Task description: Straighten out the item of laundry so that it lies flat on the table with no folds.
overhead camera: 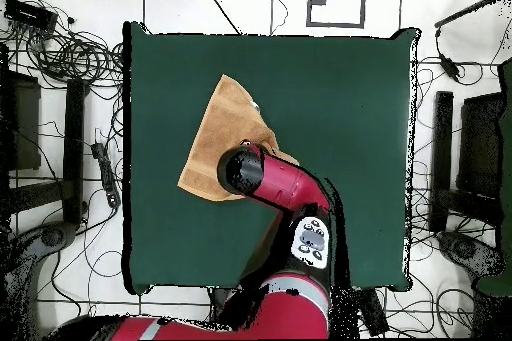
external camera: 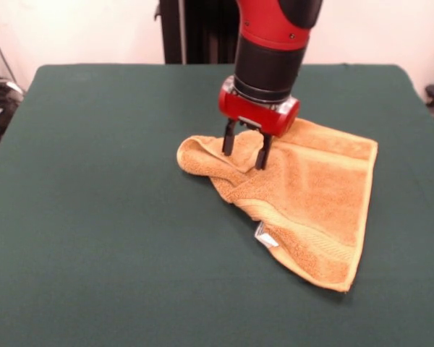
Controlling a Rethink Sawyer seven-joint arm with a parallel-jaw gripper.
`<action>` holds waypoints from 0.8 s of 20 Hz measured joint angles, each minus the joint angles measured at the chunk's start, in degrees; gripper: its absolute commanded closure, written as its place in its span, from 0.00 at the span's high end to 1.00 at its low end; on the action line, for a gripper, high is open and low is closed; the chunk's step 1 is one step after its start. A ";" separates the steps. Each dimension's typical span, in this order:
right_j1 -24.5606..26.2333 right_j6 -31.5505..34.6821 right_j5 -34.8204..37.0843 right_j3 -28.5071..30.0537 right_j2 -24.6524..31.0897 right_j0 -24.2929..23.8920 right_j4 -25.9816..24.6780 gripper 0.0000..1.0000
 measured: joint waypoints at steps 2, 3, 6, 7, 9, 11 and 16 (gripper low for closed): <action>0.00 0.00 0.00 0.02 0.00 0.62 -0.01 1.00; 0.00 0.00 0.00 0.02 0.00 0.81 -0.01 1.00; 0.00 0.00 0.00 0.02 0.01 1.40 -0.01 1.00; 0.00 0.00 0.00 0.03 0.01 1.57 -0.01 1.00; 0.00 0.00 0.00 0.05 0.00 1.78 -0.01 1.00; -0.01 0.00 0.00 0.07 0.02 2.16 -0.01 1.00; -0.01 0.00 0.00 0.08 0.51 1.82 -0.01 1.00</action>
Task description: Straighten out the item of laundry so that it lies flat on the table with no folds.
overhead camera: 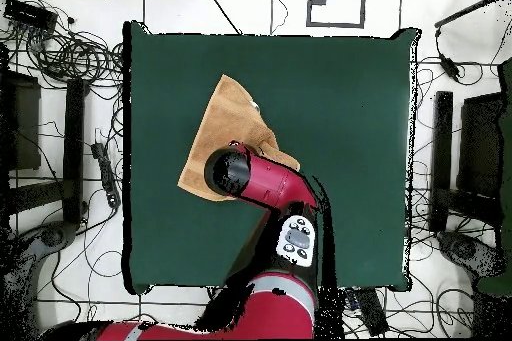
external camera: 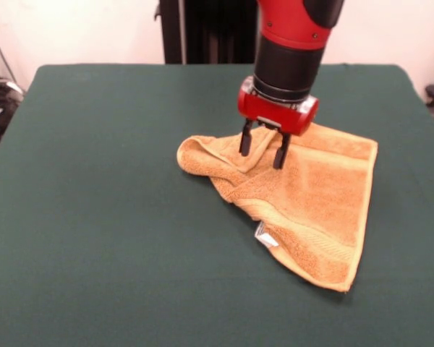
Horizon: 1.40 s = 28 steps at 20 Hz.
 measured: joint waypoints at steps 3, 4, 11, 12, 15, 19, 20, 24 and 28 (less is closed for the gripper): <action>0.00 0.00 0.00 0.07 0.79 -0.75 0.01 1.00; 0.01 0.00 0.00 0.12 0.97 -0.97 0.00 1.00; -0.02 0.00 -0.01 0.47 1.28 -1.62 0.00 1.00; -0.04 0.00 -0.01 0.56 1.29 -1.62 0.00 1.00; -0.12 0.00 -0.02 1.09 1.28 -1.62 -0.01 1.00; -0.29 0.00 -0.02 1.69 1.28 -1.61 -0.44 1.00; -0.32 0.00 -0.03 1.85 1.27 -1.59 -0.60 1.00; -0.38 0.00 -0.05 2.57 1.29 -1.44 -1.75 1.00; -0.38 0.00 -0.39 3.34 1.29 -1.45 -2.94 1.00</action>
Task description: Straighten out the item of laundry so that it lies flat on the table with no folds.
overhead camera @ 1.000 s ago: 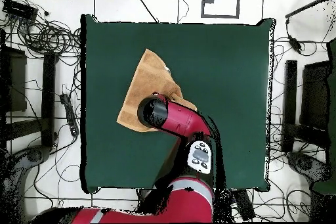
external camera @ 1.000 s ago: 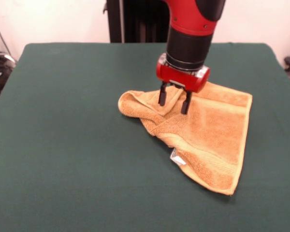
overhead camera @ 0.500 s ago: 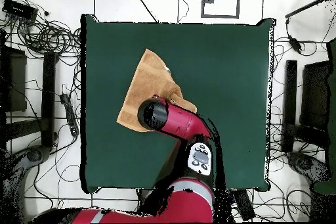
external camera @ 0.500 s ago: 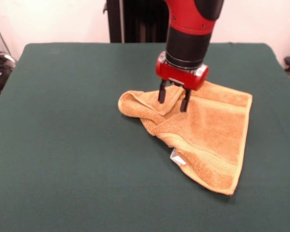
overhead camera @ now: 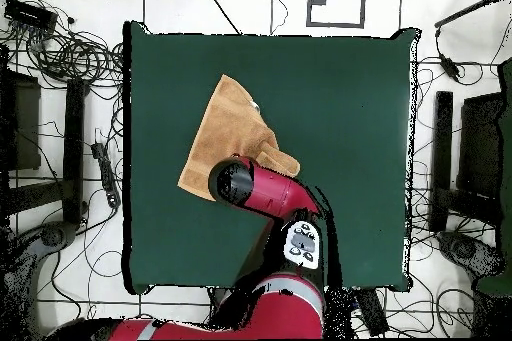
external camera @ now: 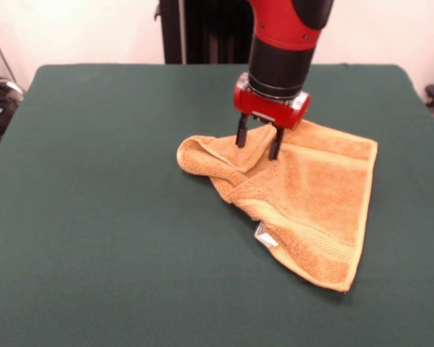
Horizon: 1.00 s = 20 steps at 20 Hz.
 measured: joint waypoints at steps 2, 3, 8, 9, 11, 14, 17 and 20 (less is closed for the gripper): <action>0.00 0.00 -0.08 0.21 0.00 0.00 -0.21 1.00; 0.00 0.00 -0.07 0.30 0.00 0.00 -0.35 1.00; 0.00 0.00 -0.07 0.52 0.00 0.02 -1.38 1.00; 0.01 0.00 -0.08 0.53 0.00 0.02 -1.50 1.00; 0.03 0.00 -0.08 0.54 0.00 0.02 -1.73 1.00; 0.09 0.00 -0.08 0.54 0.00 0.02 -1.79 1.00; 0.17 0.00 -0.07 0.56 0.00 0.02 -1.79 1.00; 0.22 0.00 -0.08 0.56 0.00 0.02 -1.82 1.00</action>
